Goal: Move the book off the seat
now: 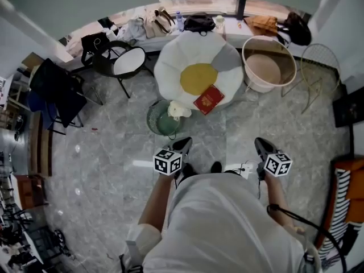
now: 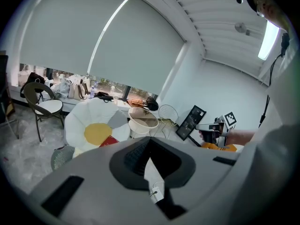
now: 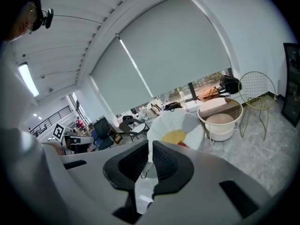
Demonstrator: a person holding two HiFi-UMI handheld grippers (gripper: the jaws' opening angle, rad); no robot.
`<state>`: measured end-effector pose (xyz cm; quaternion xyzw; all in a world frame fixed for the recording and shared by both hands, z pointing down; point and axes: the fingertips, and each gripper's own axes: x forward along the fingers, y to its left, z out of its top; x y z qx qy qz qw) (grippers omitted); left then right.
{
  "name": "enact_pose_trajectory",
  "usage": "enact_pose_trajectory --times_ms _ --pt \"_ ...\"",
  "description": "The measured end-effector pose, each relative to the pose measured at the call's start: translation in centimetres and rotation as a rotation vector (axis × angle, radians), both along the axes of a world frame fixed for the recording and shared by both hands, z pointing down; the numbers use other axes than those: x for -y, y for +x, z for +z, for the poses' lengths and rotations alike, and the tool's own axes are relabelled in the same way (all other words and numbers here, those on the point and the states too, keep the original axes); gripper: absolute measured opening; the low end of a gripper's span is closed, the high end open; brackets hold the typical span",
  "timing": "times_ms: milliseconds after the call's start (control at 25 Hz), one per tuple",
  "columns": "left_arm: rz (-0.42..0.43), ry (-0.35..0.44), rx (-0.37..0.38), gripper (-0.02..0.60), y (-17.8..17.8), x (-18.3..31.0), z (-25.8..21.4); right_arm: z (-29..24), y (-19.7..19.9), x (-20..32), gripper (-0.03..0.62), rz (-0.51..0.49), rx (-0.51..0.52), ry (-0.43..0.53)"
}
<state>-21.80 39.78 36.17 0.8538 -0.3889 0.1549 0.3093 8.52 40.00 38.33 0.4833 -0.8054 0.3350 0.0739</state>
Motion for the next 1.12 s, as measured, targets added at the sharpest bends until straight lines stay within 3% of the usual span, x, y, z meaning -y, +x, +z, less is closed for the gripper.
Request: enact_pose_trajectory --times_ms 240,640,1120 --pt "-0.056 0.01 -0.025 0.002 1.5 0.1 -0.1 0.7 2.7 0.3 0.051 -0.026 -0.011 -0.011" --pt "-0.038 -0.021 0.029 0.002 2.9 -0.2 1.7 2.2 4.0 1.2 0.051 -0.035 -0.004 -0.032" --pt "-0.02 -0.029 0.041 0.002 2.2 6.2 2.8 2.8 3.2 5.7 0.051 -0.049 -0.051 -0.067"
